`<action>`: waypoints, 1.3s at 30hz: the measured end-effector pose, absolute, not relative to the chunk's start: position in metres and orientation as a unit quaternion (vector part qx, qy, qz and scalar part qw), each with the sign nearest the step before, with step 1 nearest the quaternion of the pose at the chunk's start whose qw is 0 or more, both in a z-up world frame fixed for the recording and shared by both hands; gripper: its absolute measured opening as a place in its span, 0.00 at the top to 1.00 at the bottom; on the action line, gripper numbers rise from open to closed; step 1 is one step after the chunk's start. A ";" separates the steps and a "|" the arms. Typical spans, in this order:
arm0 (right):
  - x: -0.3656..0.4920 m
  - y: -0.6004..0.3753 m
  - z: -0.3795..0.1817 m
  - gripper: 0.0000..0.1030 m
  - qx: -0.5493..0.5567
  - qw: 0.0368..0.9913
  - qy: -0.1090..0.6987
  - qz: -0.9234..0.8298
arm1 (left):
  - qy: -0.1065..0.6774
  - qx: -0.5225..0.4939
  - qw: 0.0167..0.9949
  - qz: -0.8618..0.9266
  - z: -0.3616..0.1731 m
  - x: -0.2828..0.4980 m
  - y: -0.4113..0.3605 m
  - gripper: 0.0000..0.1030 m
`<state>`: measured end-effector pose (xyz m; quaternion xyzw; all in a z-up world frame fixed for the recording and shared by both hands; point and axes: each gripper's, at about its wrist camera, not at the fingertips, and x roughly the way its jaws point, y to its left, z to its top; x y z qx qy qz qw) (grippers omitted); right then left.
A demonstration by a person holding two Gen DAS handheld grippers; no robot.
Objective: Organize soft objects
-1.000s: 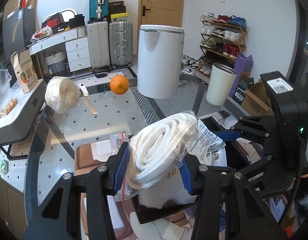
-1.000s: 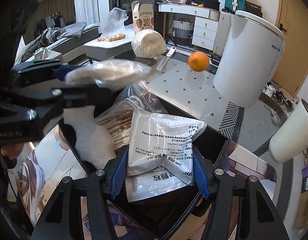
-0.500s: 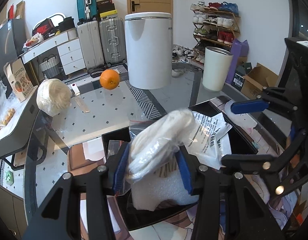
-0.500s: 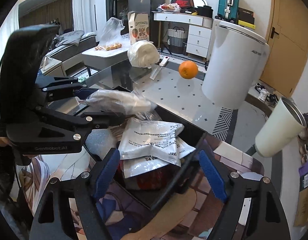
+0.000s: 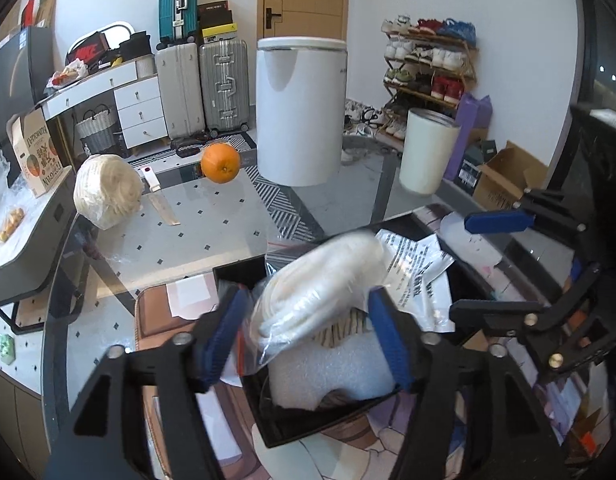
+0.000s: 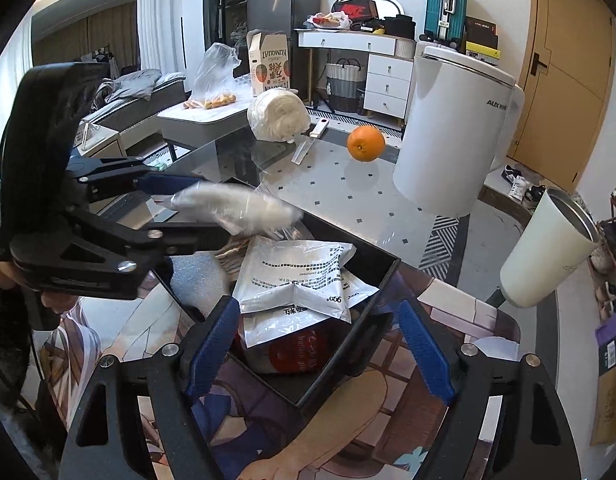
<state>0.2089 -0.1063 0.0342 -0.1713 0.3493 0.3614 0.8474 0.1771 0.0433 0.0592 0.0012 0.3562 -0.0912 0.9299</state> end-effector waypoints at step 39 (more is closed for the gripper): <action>0.155 -0.130 0.035 0.01 -0.097 0.887 0.289 0.347 | 0.301 -0.014 0.953 -0.037 0.060 0.126 0.046 0.00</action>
